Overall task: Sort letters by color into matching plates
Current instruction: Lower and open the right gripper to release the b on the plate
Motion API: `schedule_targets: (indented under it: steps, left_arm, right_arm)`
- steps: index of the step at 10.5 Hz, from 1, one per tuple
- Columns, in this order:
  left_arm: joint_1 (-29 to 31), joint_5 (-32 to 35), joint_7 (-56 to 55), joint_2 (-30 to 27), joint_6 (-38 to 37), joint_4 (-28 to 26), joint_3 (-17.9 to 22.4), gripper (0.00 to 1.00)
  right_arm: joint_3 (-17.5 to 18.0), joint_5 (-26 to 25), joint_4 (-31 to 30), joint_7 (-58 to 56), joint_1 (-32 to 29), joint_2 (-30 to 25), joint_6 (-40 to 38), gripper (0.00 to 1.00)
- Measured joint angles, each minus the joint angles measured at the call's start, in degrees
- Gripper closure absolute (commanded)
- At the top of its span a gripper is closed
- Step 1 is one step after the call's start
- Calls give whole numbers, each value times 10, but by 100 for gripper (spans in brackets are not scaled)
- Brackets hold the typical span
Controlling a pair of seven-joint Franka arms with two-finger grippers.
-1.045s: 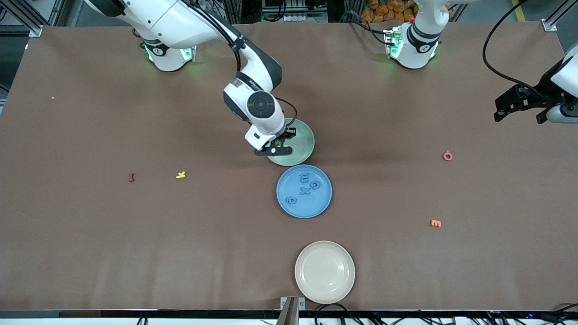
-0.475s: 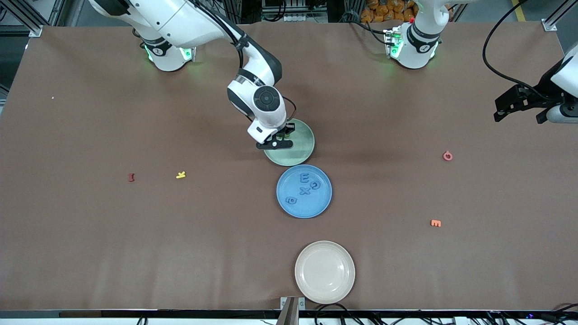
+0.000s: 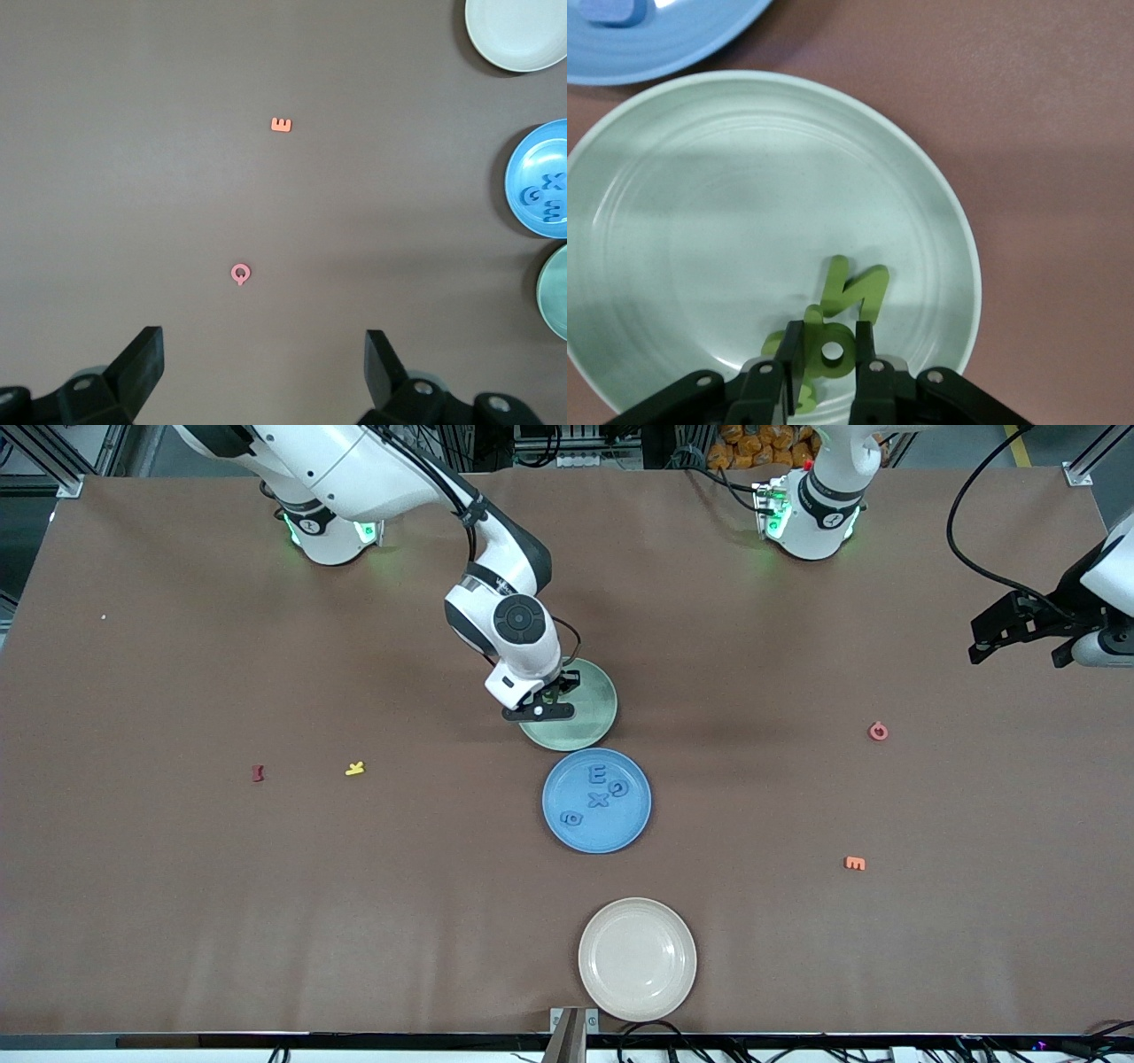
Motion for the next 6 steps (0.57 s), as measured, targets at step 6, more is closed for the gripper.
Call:
schedule_targets:
  steps: [6]
  left_arm:
    - [0, 0, 0, 0, 0, 0, 0, 0]
  right_arm:
    - [-3, 0, 0, 10, -5, 7, 9, 36]
